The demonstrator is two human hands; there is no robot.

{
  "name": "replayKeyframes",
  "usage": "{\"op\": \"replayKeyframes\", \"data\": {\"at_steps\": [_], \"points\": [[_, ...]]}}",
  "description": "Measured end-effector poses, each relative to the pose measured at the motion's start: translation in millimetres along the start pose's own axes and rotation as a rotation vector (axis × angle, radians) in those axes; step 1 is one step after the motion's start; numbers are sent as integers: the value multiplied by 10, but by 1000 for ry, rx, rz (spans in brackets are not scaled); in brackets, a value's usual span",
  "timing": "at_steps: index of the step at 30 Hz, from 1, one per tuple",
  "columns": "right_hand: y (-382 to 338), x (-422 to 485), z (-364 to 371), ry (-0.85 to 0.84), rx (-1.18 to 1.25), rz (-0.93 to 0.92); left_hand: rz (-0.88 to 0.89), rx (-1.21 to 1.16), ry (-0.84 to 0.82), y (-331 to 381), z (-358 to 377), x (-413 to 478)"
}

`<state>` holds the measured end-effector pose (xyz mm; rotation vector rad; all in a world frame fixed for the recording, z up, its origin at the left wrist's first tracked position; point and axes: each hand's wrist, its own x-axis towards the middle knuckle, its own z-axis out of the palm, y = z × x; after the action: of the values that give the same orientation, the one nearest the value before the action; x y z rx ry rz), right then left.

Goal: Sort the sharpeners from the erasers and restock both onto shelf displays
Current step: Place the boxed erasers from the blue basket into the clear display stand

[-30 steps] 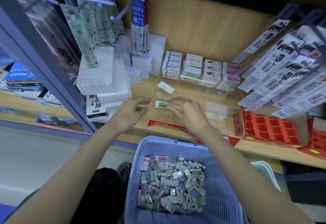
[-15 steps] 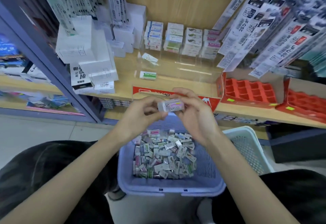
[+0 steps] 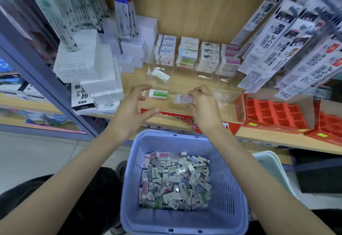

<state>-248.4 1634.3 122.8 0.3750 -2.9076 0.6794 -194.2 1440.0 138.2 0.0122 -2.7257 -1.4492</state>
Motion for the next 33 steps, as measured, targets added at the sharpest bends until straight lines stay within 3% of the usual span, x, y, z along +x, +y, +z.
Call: {"op": "replayKeyframes", "data": {"at_steps": [3,8,12,15,20,24,27,30,31,33], "points": [[-11,187,92,-14,-161,-2,-79,134,-63,-208,45,-16],[7,312,216,23,-458,-101,-202,-89,-74,-340,115,-7],[16,331,292,-44,-477,-4,-196,-141,-90,-363,172,11],[5,353,240,-121,-510,-45,-180,-87,-119,-360,169,10],[24,175,57,-152,-239,-79,-206,-108,-153,-364,128,7],[-79,148,104,-501,-288,42,-221,-106,-185,-341,102,7],[-121,211,177,-585,-238,98,-220,-108,-194,-363,58,31],[-84,194,199,-545,-178,99,-230,-109,-183,-379,55,-12],[-62,154,154,-468,-139,86,-230,-118,-148,-392,75,-52],[-40,-70,0,-162,-3,-6,-235,-132,-41,-436,141,-211]]}}
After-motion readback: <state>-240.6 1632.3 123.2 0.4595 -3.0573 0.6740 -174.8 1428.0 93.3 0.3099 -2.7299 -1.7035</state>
